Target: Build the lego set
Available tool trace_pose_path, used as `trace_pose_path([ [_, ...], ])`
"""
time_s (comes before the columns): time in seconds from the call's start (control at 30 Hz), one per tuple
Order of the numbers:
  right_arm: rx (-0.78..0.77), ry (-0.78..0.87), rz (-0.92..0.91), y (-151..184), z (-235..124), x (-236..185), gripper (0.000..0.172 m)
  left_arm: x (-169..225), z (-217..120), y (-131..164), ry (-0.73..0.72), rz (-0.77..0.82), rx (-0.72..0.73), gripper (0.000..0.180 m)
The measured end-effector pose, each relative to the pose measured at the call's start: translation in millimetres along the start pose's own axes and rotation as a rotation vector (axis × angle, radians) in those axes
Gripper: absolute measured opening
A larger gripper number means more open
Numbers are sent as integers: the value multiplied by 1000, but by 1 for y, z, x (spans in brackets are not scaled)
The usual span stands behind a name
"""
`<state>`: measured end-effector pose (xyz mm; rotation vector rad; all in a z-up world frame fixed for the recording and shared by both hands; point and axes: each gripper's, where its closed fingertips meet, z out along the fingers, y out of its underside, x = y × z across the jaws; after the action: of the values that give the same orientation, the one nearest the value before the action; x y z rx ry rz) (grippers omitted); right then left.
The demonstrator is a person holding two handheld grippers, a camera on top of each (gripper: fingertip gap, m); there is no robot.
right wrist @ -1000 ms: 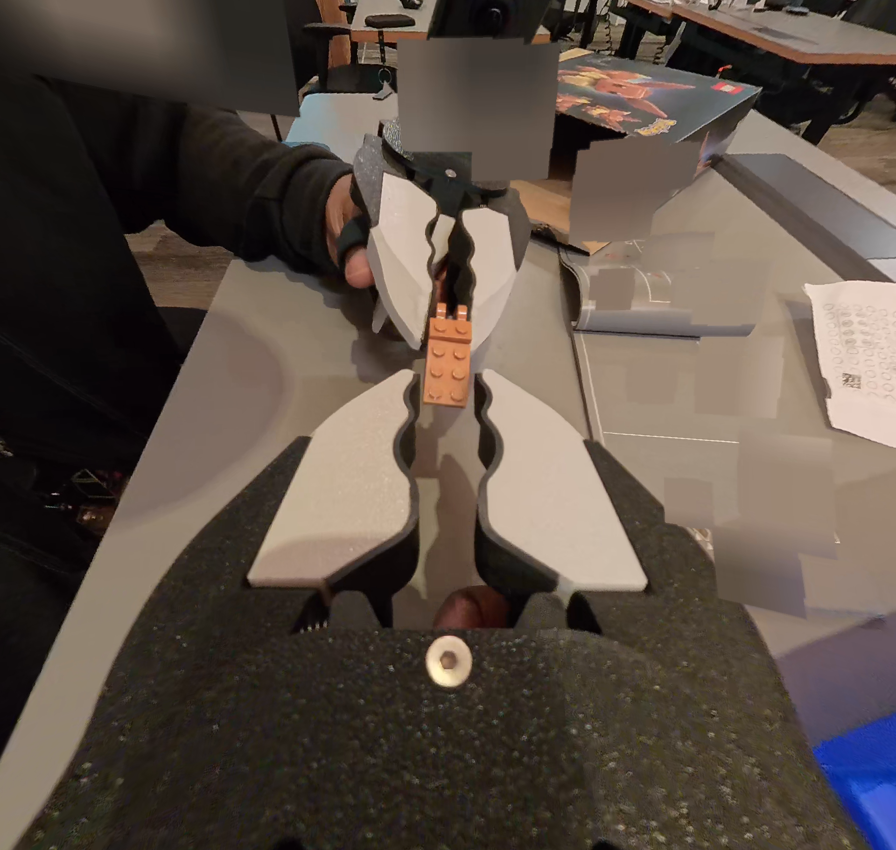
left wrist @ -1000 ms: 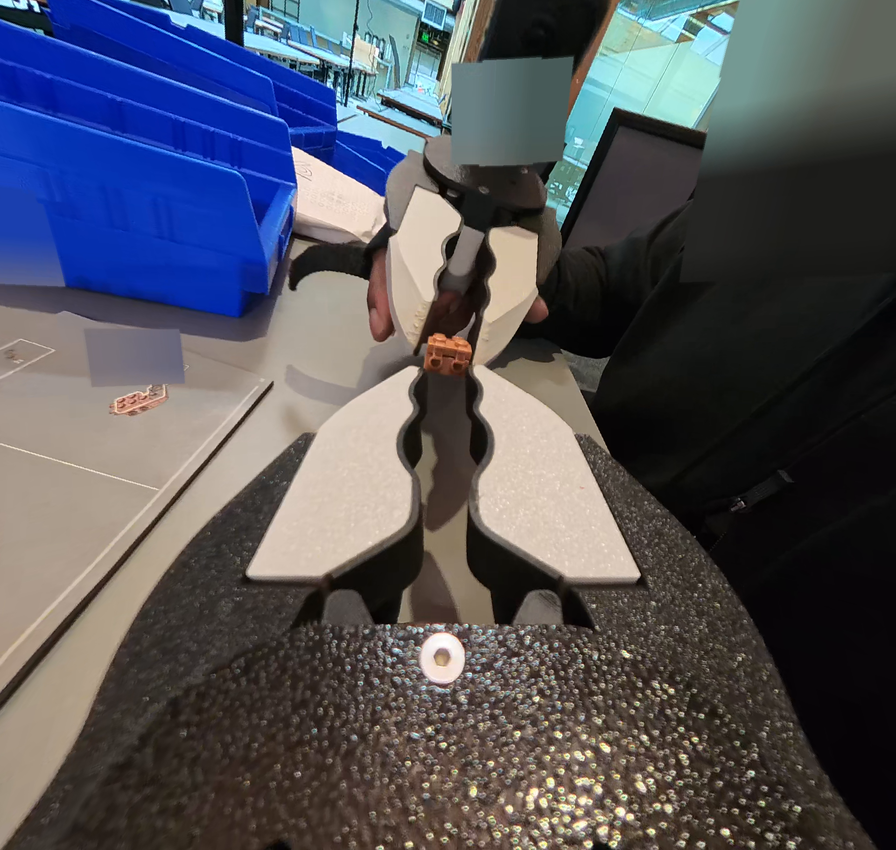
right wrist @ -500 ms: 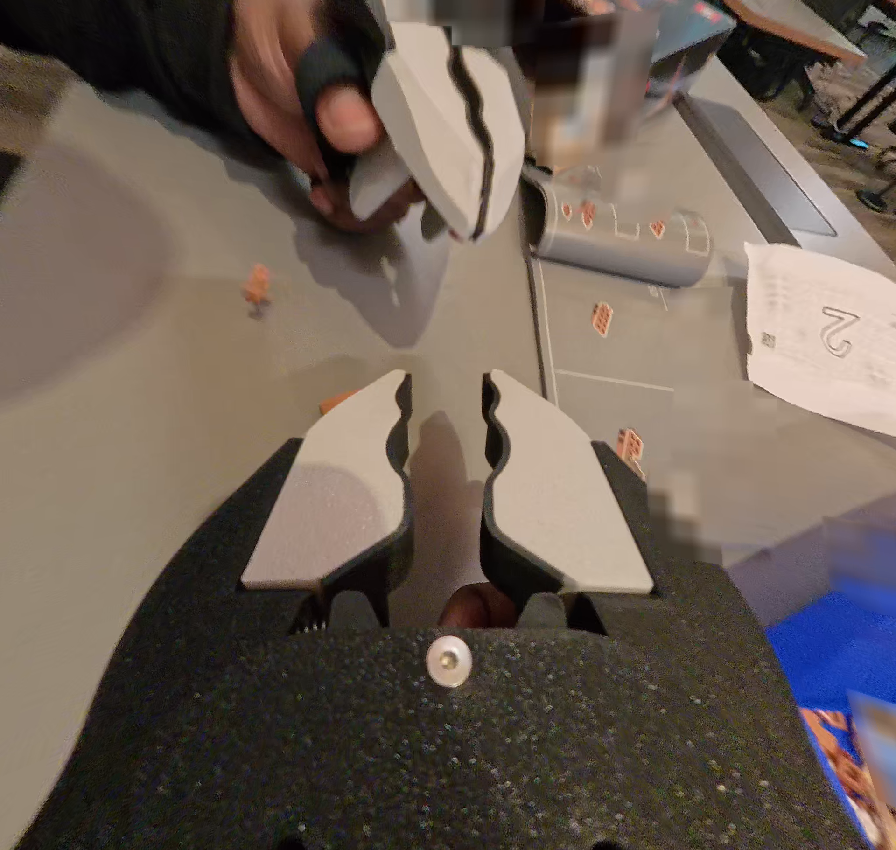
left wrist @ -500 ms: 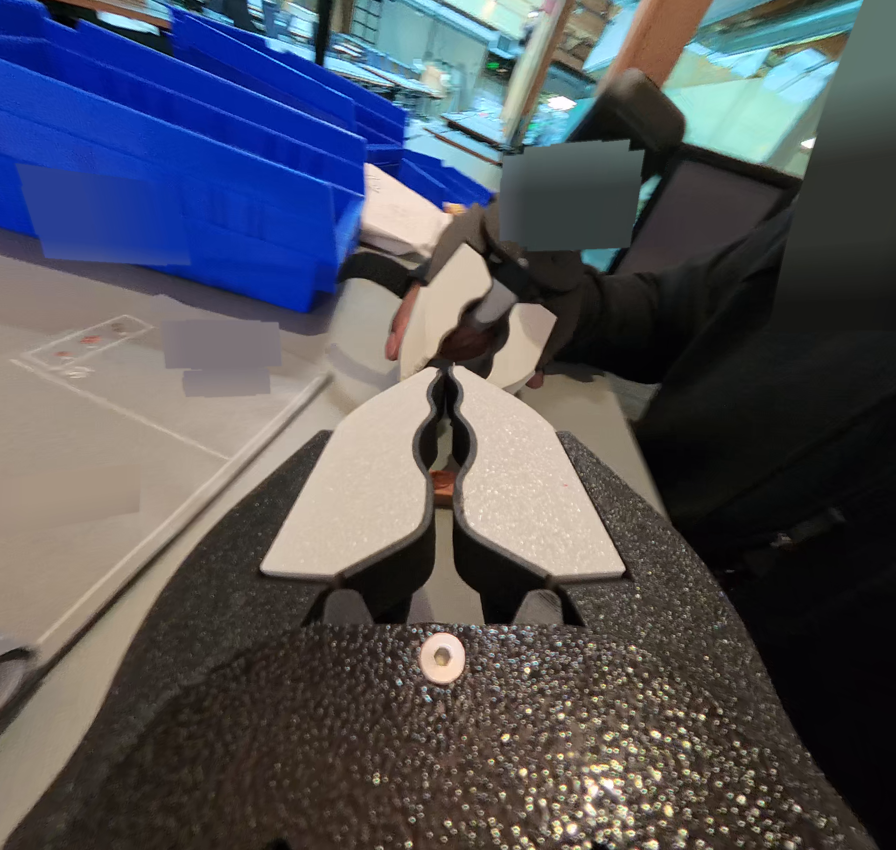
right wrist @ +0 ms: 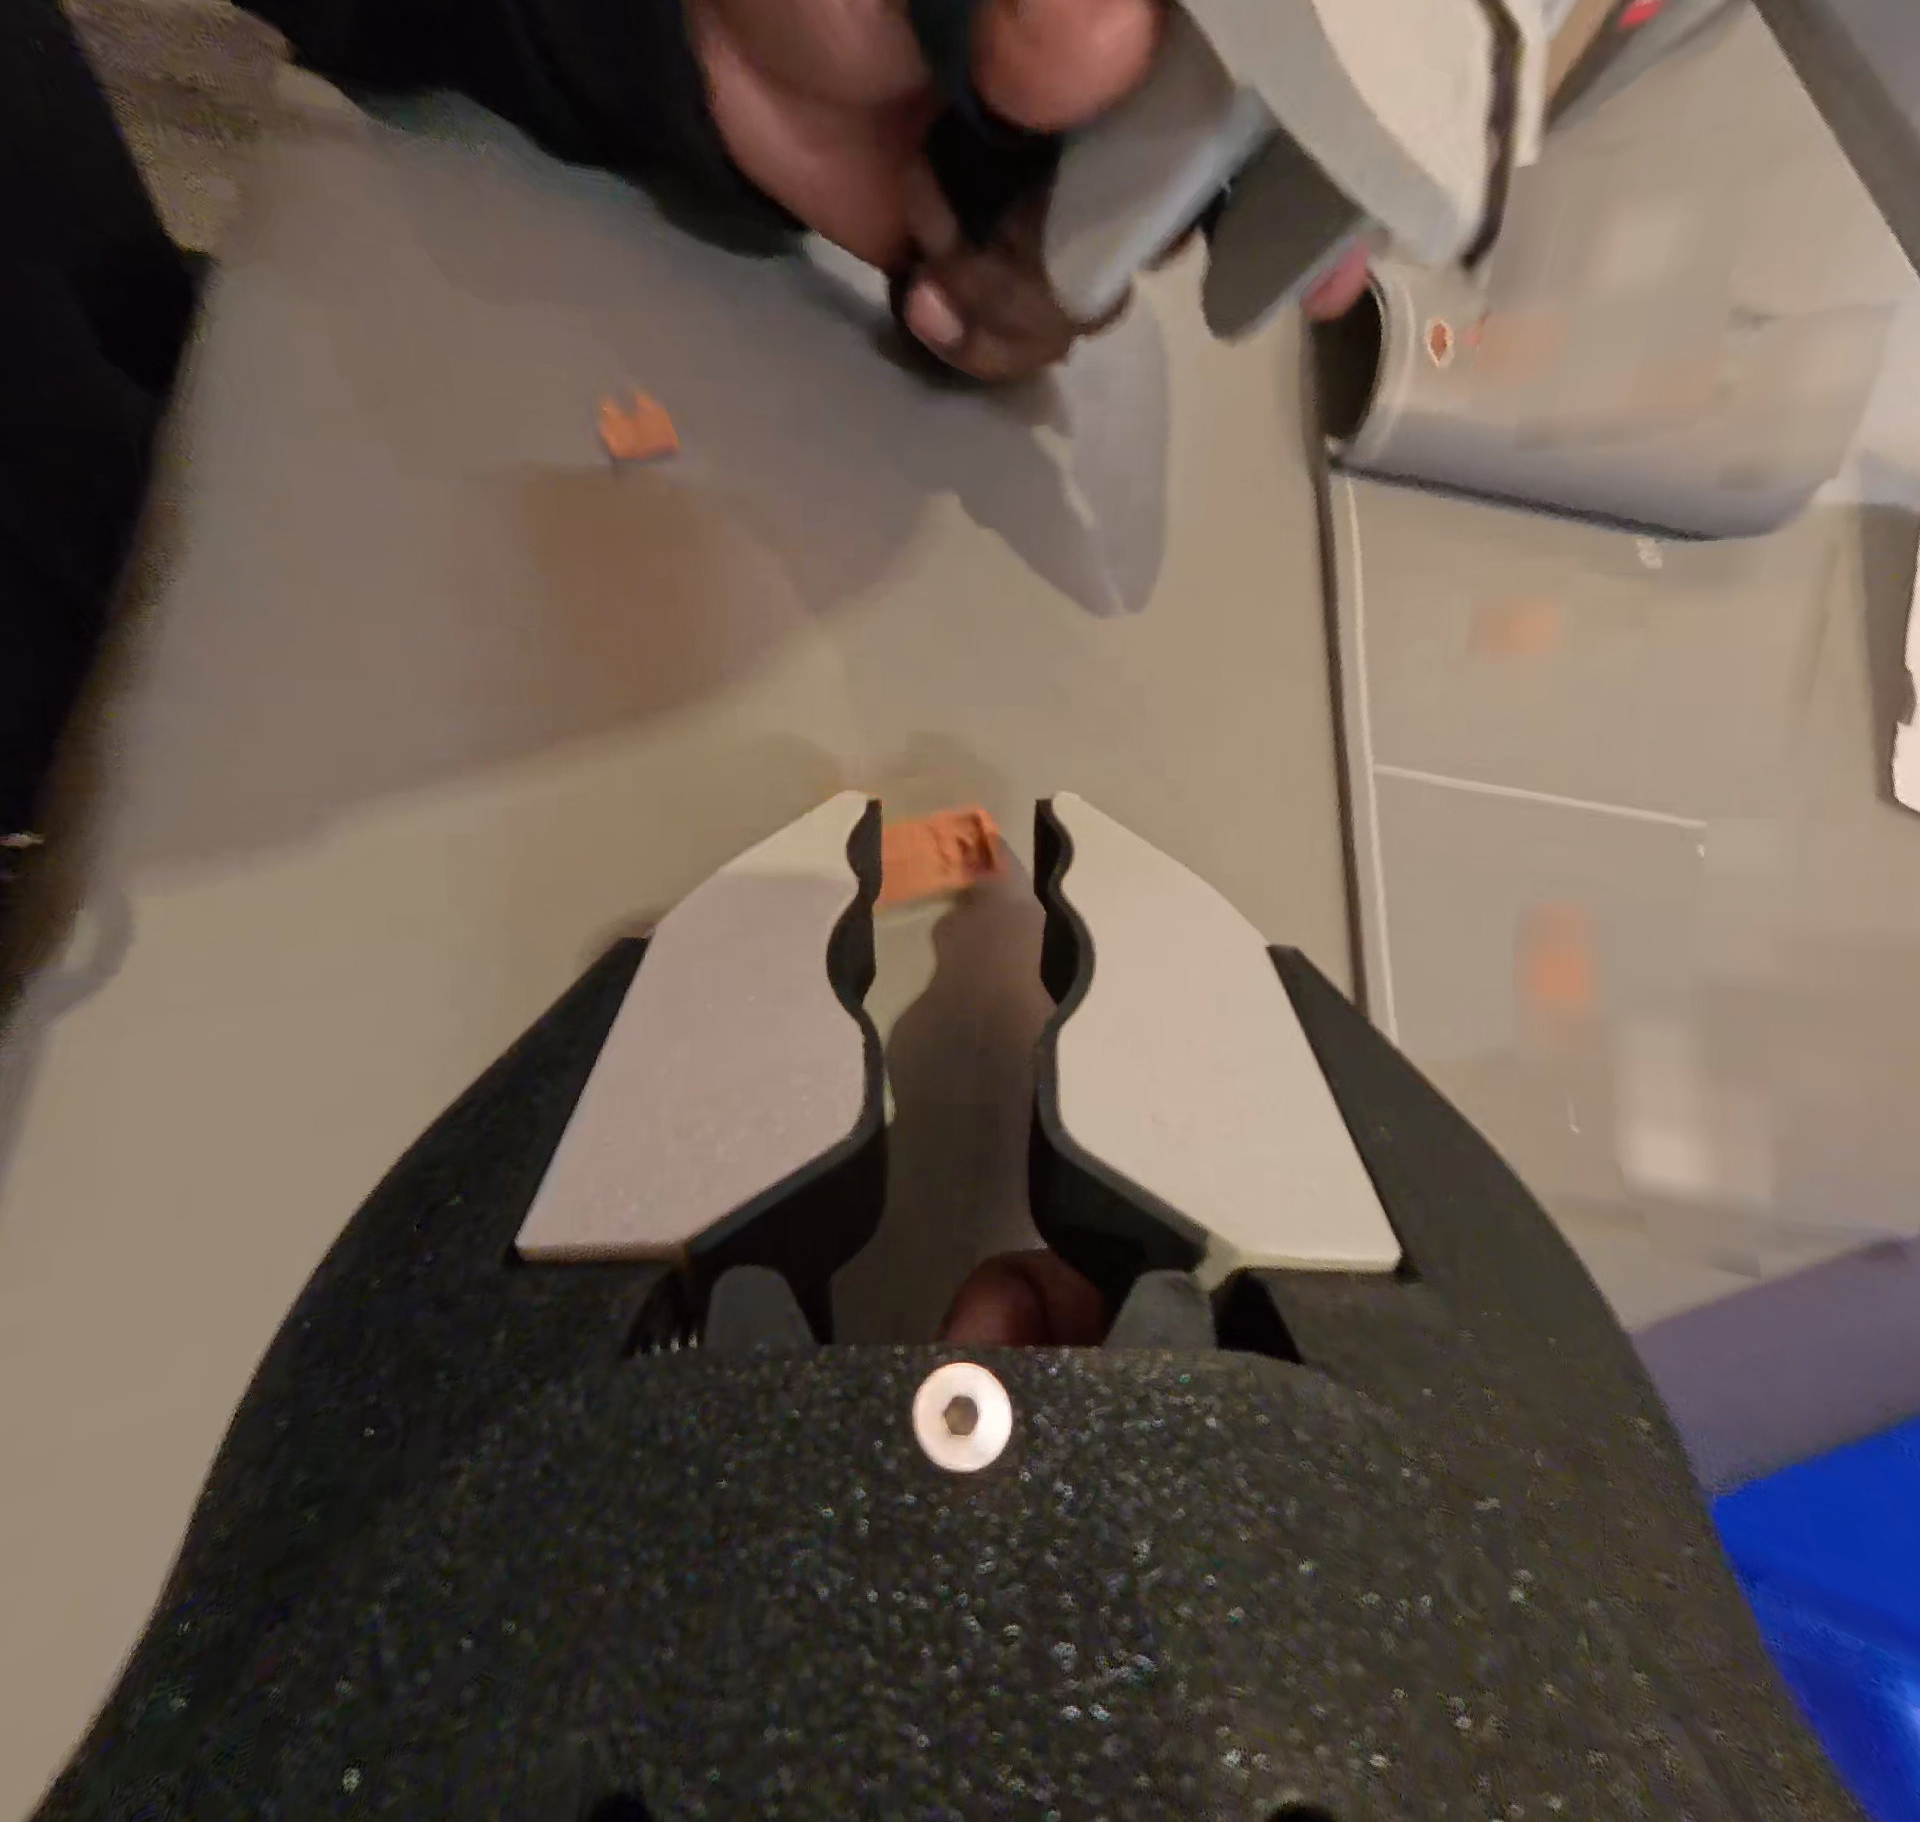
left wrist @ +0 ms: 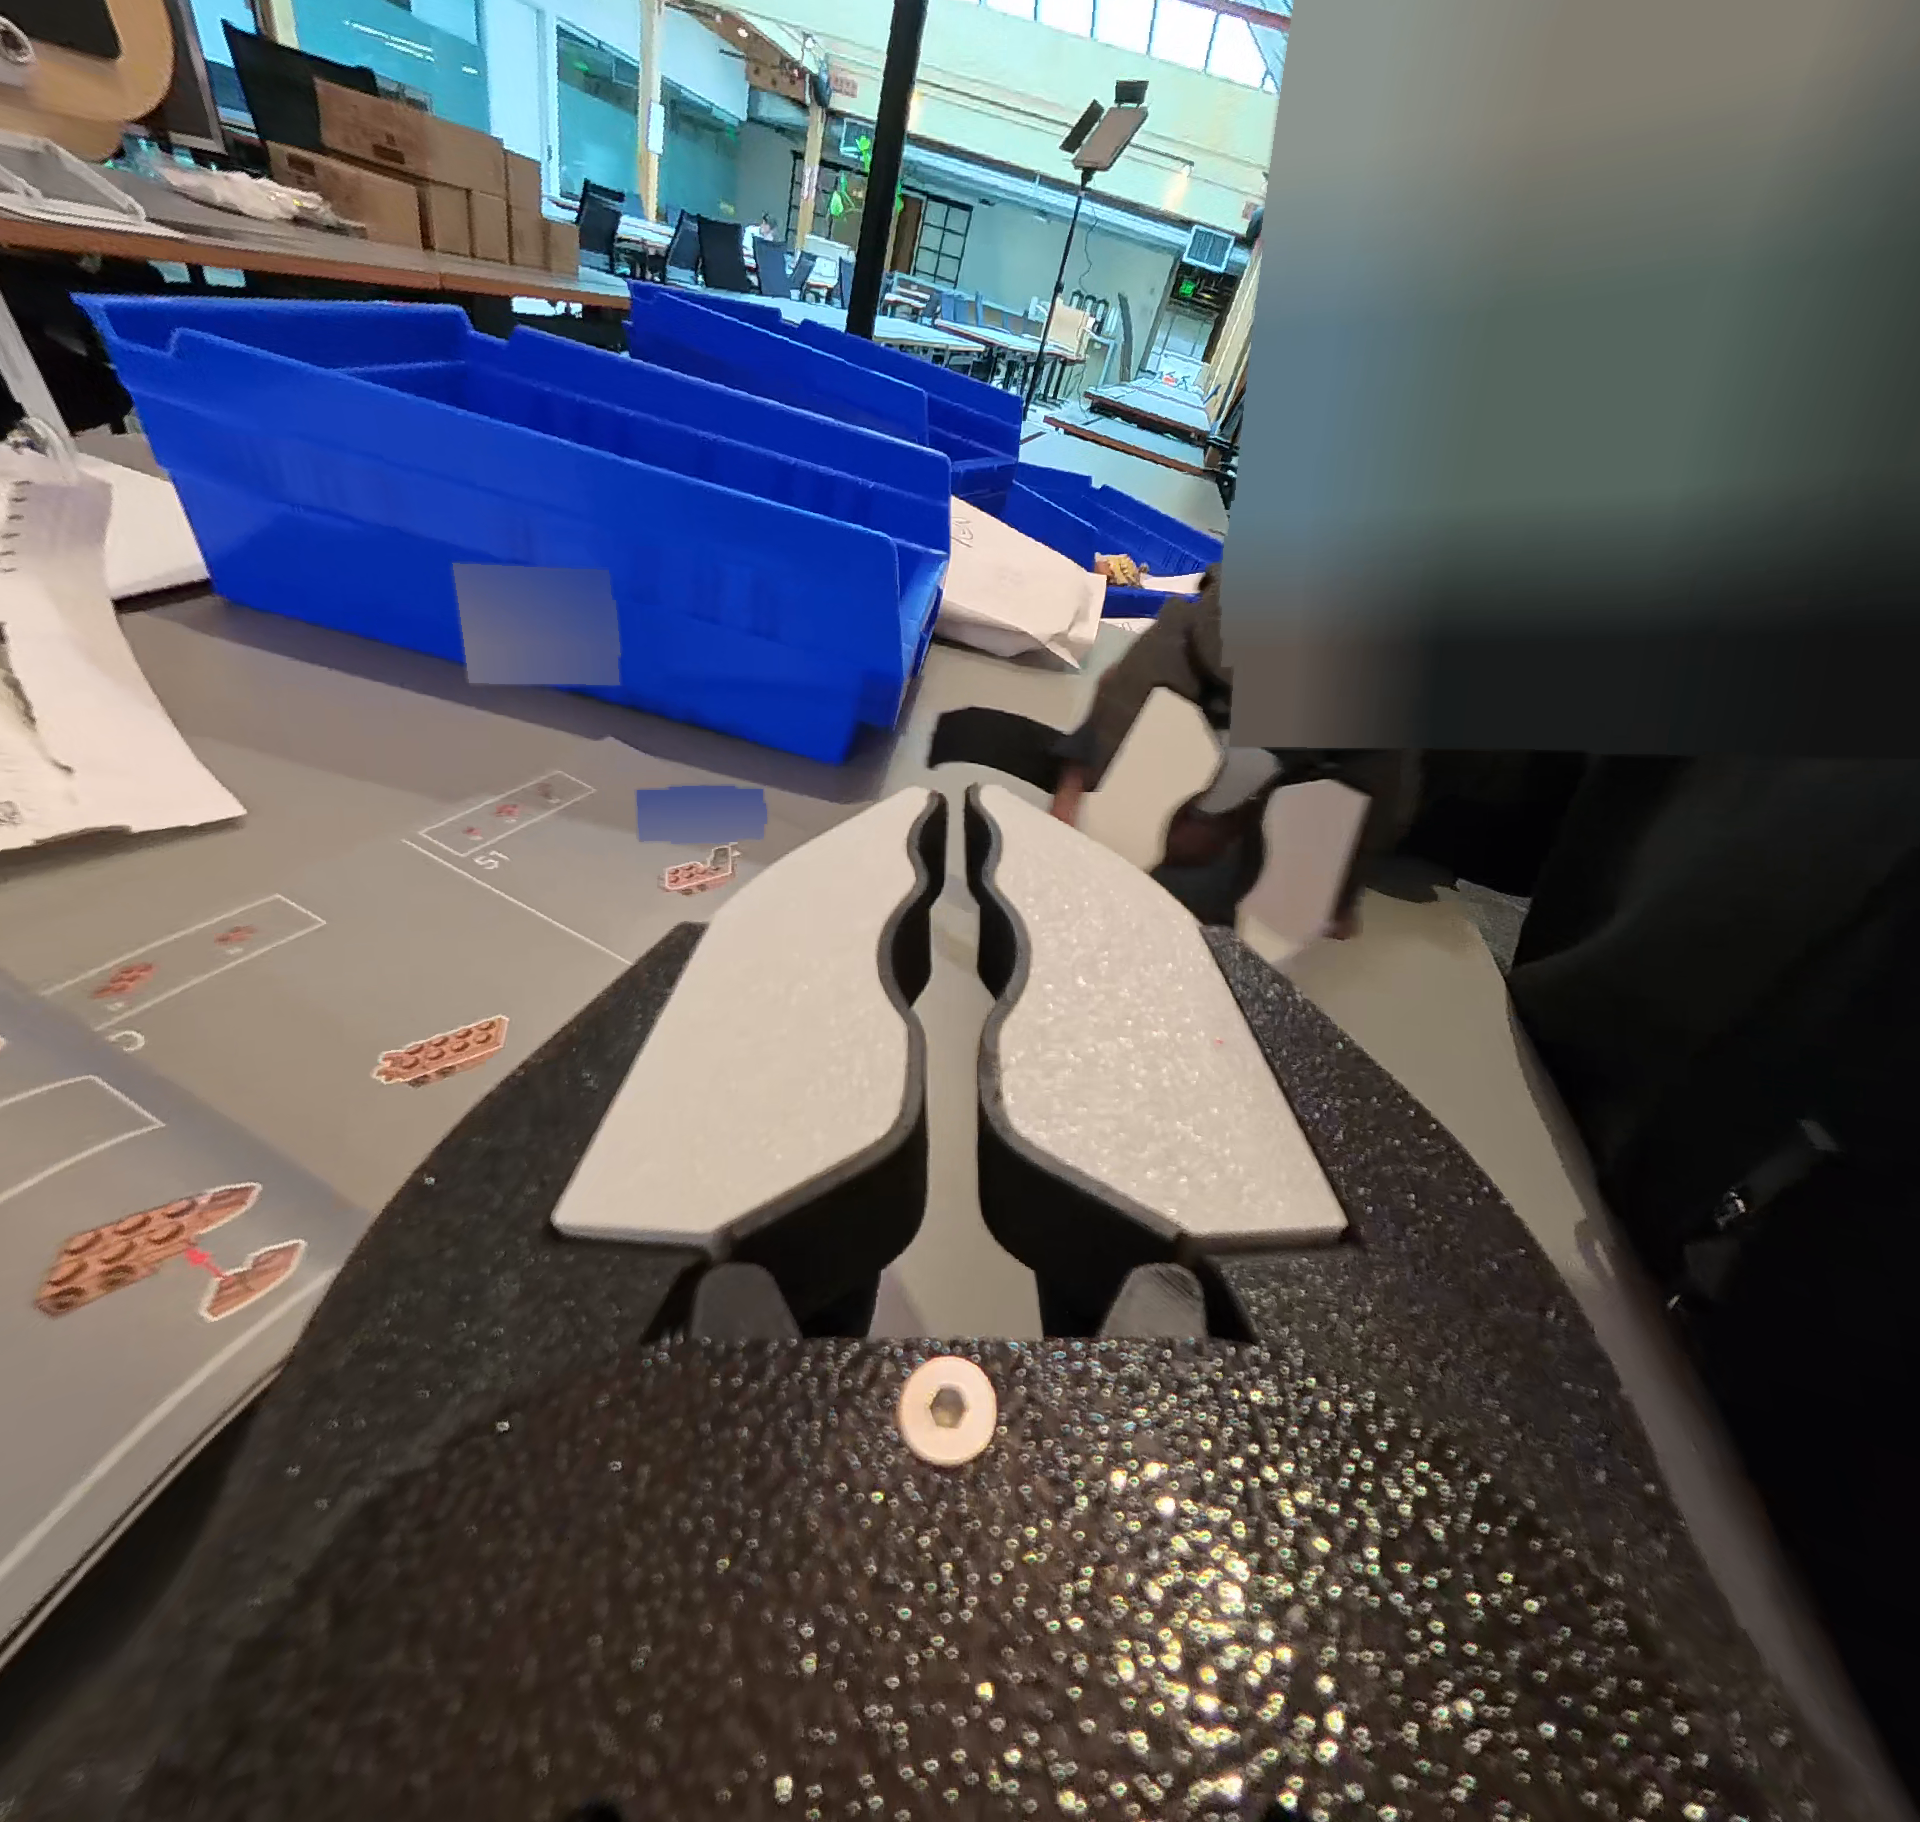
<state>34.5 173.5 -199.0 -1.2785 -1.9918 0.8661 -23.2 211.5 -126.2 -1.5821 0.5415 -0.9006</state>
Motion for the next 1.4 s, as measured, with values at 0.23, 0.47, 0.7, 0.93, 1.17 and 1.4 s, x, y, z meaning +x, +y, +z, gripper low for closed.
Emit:
trace_pose_path([
  [0.23, -137, 24, 1, 1, 12, -8, 31, -5, -3, 6, -23, 76, -62, 9],
  [0.47, -266, 215, 298, 15, 5, -12, 35, -13, -5, 16, -114, 219, -151, 8],
  [0.7, -349, 345, 398, 25, 14, -10, 29, -7, -1, 24, -112, 275, -200, 7],
  [0.93, -170, 152, 555, 9, 21, -11, 22, 10, 0, 40, 21, 388, -293, 15],
  [1.17, 171, -320, 853, -28, 3, -8, 22, 25, -9, 62, 165, 716, -345, 35],
  [1.4, 331, -616, 950, -52, -7, -23, 22, 47, -6, 51, 254, 773, -191, 31],
])
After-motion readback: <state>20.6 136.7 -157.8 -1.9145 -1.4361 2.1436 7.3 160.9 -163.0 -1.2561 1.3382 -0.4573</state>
